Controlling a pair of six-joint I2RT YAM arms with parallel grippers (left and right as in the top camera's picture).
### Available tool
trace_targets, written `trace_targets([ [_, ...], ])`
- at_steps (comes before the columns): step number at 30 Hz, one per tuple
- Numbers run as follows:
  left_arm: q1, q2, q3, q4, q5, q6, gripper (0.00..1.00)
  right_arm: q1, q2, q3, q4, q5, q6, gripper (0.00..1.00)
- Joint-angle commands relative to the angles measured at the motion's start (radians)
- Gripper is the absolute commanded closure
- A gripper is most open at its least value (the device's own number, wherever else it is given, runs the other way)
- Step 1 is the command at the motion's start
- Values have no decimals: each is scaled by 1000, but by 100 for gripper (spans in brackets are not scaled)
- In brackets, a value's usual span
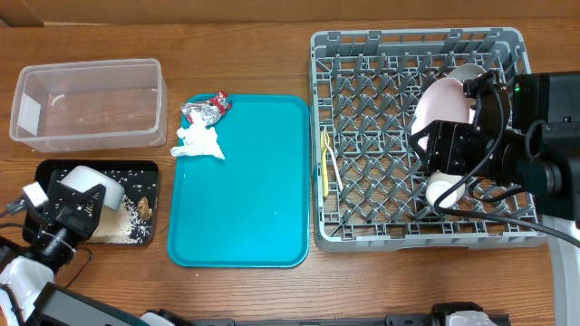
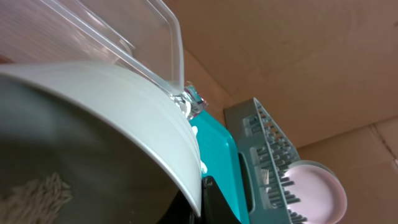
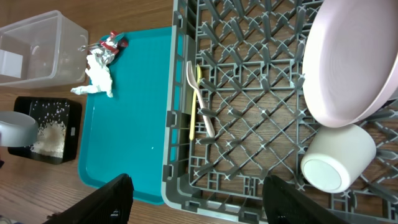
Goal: Sort waste into correct bins and load items into the dishwasher rack
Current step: 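Hold the bowl inverted over the black tray, then lift it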
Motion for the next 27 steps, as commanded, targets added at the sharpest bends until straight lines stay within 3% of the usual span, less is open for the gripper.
trace_targets([
  [1, 7, -11, -2, 14, 12, -55, 96, 4, -5, 6, -2, 6, 0, 30],
  [5, 6, -11, -2, 14, 104, -10, 96, 4, -5, 6, -5, 6, 0, 30],
  [6, 5, -11, -2, 23, 69, 97, 96, 4, -5, 6, -5, 6, 0, 30],
  [9, 5, -11, -2, -9, 31, -24, 96, 4, -5, 6, -2, 6, -1, 30],
  [11, 5, -11, -2, -31, 21, 81, 95, 4, -5, 6, -1, 6, 0, 30],
  [13, 8, -11, -2, -27, 93, 13, 96, 4, -5, 6, -2, 6, -1, 30],
  [15, 5, -11, -2, -24, 193, 74, 96, 4, -5, 6, -6, 6, -1, 30],
  [18, 6, -11, -2, -27, 185, 60, 96, 4, -5, 6, -7, 6, -1, 30],
  [21, 5, -11, -2, -27, 45, 18, 96, 4, -5, 6, -10, 6, -1, 30],
  [24, -13, -13, -2, -93, 171, -16, 96, 4, -5, 6, -8, 6, 0, 30],
  [27, -53, -32, -2, -129, 170, 59, 96, 4, -5, 6, -9, 6, 0, 30],
])
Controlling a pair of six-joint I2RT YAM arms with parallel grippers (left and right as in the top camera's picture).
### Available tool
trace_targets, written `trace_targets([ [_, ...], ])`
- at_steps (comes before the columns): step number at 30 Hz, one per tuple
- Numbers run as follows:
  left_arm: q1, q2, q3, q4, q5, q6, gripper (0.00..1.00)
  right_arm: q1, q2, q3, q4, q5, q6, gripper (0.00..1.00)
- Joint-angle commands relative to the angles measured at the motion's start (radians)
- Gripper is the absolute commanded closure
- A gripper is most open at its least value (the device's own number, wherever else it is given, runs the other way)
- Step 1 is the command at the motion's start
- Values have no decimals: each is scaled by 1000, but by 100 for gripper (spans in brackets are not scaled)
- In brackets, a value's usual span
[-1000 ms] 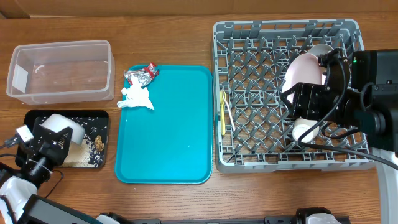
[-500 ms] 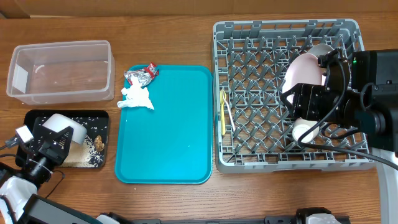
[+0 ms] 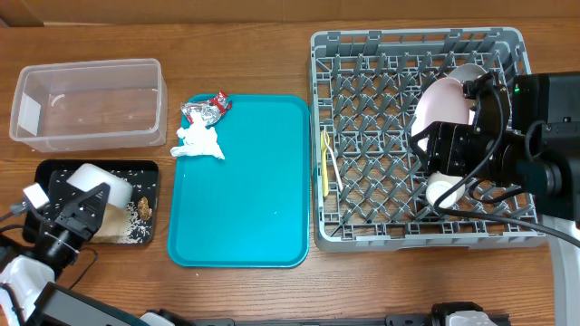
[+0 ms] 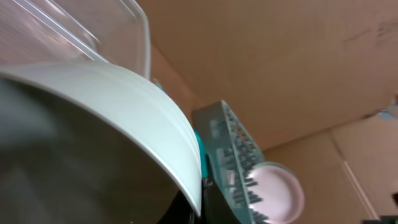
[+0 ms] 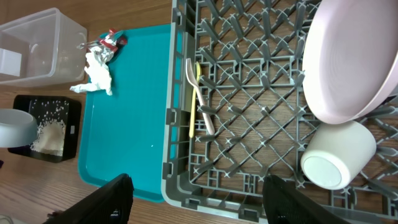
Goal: Sort waste into correct bins and load items into the dishwasher rack
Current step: 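Hold the bowl inverted over the black tray, then lift it, then carry the empty bowl over the rack and set it in the left side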
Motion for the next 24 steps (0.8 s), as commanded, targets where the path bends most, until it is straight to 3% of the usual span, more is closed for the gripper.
trace_targets([
  [1, -64, -48, -2, -36, 56, 89, 96, 5, -5, 6, 0, 5, 0, 30],
  [9, -343, -284, 64, -60, -37, 91, 96, 5, -5, 6, 8, -51, 0, 30],
  [12, -536, -393, 164, -54, -190, 39, 96, 5, -5, 6, 24, -68, 0, 30],
  [18, -888, -414, 327, 47, -294, -69, 96, 4, -5, 7, 53, -76, 22, 30],
  [21, -1044, -388, 338, 191, -337, -155, 96, -11, -5, 17, 73, -71, 80, 22],
  [24, -1184, -322, 338, 346, -360, -229, 96, -51, -11, 25, 101, -36, 134, 8],
])
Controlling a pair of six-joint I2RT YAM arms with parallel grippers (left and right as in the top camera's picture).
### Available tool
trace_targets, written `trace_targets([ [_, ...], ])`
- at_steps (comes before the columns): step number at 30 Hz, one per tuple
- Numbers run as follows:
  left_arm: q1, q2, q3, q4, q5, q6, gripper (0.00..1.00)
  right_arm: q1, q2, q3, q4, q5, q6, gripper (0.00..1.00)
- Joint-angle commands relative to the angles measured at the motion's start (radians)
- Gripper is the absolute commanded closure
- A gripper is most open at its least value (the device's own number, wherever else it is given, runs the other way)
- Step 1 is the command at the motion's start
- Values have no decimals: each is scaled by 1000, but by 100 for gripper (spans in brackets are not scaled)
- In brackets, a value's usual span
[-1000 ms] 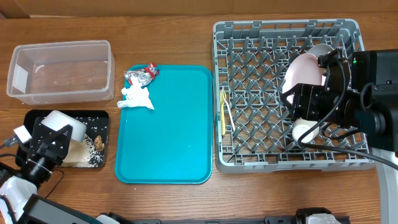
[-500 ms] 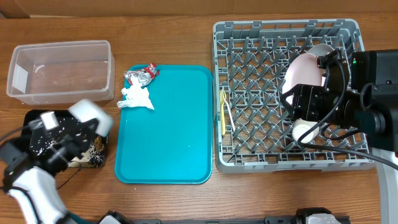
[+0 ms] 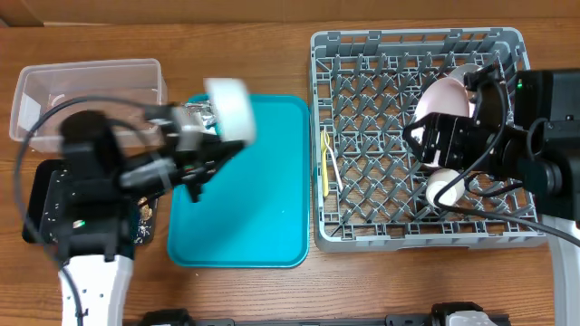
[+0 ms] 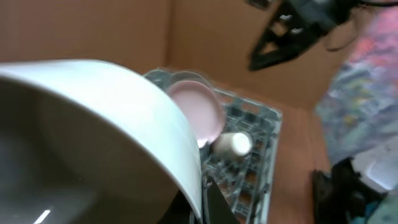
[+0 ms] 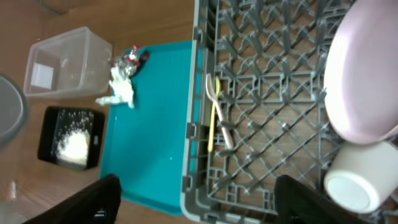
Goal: Sort waste into correct bins and load items into the dishwasher rack
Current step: 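Carry the empty bowl over the rack and set it in the left side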
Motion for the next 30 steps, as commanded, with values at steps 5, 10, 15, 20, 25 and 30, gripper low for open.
trace_targets([
  [5, -249, 239, 15, 303, -87, -292, 96, -140, -24, 28, 41, 23, 131, 0],
  [10, -338, 491, 15, 753, -82, -560, 96, -207, -35, 28, 37, 24, 130, 0],
  [15, -392, 723, 15, 1181, -144, -826, 96, -222, -35, 27, 29, 24, 129, 0],
  [20, -416, 902, 16, 1431, -187, -1004, 96, -222, -35, 27, 26, 26, 122, 0],
  [25, -422, 1016, 16, 1569, -229, -1117, 96, -222, -35, 27, 5, 30, 119, 0],
  [30, -422, 1059, 16, 1569, -239, -1120, 96, -222, -35, 26, -8, 55, 118, 0],
])
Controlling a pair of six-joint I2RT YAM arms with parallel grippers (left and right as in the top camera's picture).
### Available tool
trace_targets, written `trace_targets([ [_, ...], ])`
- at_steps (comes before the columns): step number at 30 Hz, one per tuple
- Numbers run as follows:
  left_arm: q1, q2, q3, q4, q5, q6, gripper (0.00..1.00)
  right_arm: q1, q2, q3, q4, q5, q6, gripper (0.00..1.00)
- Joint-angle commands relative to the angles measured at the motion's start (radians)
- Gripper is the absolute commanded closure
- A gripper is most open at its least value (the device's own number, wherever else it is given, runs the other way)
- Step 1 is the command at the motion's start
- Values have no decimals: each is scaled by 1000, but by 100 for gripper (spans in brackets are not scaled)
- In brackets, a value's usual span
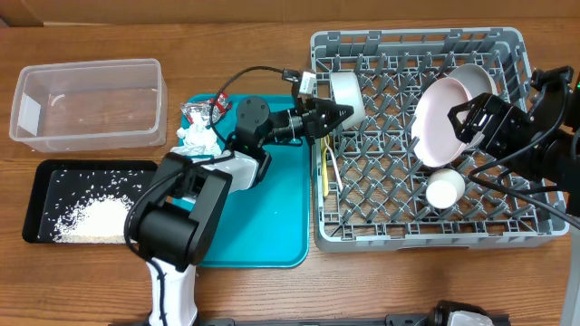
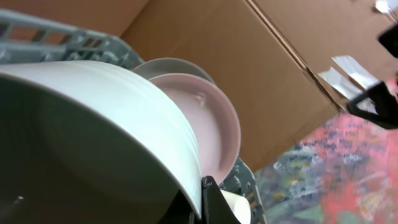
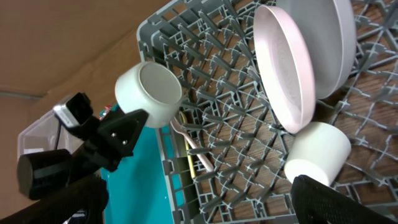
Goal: Sort waste into correct bins and load items into the dishwasher rack
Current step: 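Carry the empty bowl over the rack and set it in the left side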
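Observation:
My left gripper [image 1: 324, 116] is shut on the rim of a white bowl [image 1: 346, 97], held on its side over the left back part of the grey dishwasher rack [image 1: 413, 235]. The bowl [image 2: 93, 137] fills the left wrist view, and in the right wrist view the bowl [image 3: 151, 93] hangs just above the rack's pegs. A pink plate [image 1: 438, 113], a white bowl [image 1: 474, 76] behind it and a white cup [image 1: 446, 190] stand in the rack. My right gripper [image 1: 471, 125] is open by the pink plate, holding nothing.
Yellow and white cutlery [image 1: 327, 163] lies along the rack's left side. A teal tray [image 1: 245, 217] carries a foil wrapper [image 1: 207, 110] and a crumpled tissue [image 1: 199, 140]. A clear bin [image 1: 91, 104] and a black tray with rice [image 1: 86, 213] stand at the left.
My left gripper has gone from above the teal tray's back left to the rack's left back part, the bowl still in it. The right gripper has shifted a little to the right.
My left gripper held the white bowl tipped over the black tray, with rice below it, at the first two moments. Then it held the bowl above the teal tray. Now the bowl is at the rack and the rice lies in the black tray.

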Motion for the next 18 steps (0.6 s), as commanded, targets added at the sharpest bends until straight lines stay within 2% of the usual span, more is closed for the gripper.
trace_targets([
  [1, -9, 21, 10, 13, -29, -44, 96, -5, -16, 25, -5, 22, -6, 0],
  [9, -43, 21, 10, 41, -35, -37, 96, -5, -16, 25, -6, 21, -25, 0],
  [15, -53, 21, 10, -79, -39, 19, 96, -5, -16, 25, -16, 21, -29, 0],
  [18, -52, 21, 10, -87, -39, 31, 96, -5, -16, 25, -15, 21, -29, 0],
])
